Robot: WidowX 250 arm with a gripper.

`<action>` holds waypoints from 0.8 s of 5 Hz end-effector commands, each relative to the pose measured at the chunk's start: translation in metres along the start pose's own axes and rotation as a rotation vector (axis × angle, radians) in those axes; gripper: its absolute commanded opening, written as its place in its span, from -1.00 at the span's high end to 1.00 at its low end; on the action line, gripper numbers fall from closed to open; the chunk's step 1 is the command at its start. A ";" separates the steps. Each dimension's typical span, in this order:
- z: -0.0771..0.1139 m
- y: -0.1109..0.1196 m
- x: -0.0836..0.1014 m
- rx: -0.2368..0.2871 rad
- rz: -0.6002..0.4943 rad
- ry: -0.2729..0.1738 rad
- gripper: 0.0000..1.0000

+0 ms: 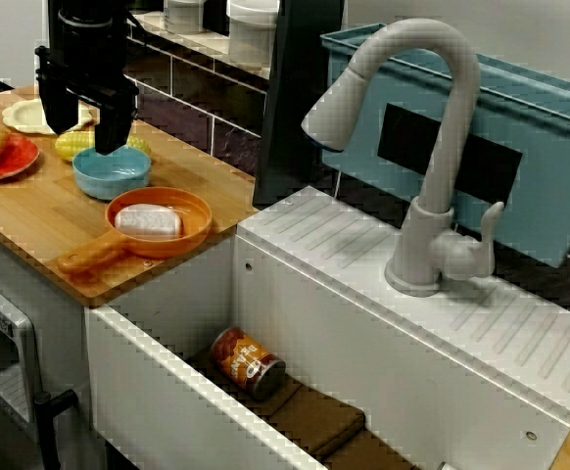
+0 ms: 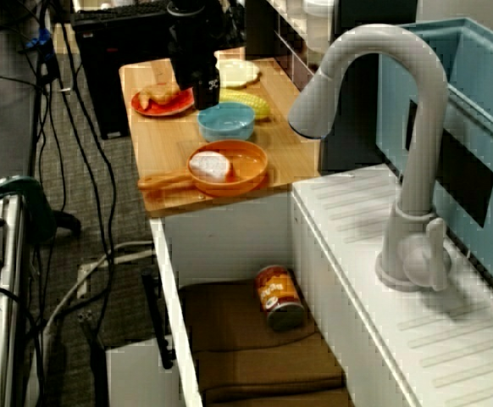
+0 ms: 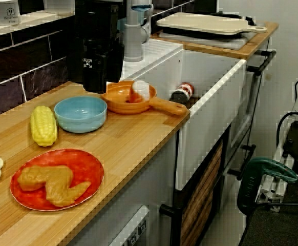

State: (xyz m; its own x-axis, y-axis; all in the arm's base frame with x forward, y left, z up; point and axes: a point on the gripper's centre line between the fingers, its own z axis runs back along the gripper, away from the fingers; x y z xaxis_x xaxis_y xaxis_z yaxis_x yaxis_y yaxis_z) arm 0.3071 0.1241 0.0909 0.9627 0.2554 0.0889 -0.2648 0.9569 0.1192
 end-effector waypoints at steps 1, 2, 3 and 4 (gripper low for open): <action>0.014 0.021 0.004 0.020 0.173 -0.067 -1.00; 0.012 0.025 0.004 0.015 0.249 -0.058 -1.00; 0.011 0.029 0.002 -0.021 0.399 -0.037 -1.00; 0.009 0.034 0.003 -0.058 0.462 -0.012 -1.00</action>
State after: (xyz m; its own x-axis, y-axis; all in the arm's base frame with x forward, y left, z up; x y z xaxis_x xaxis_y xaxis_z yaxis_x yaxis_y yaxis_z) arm 0.3049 0.1501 0.0863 0.7501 0.6558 0.0852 -0.6592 0.7518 0.0176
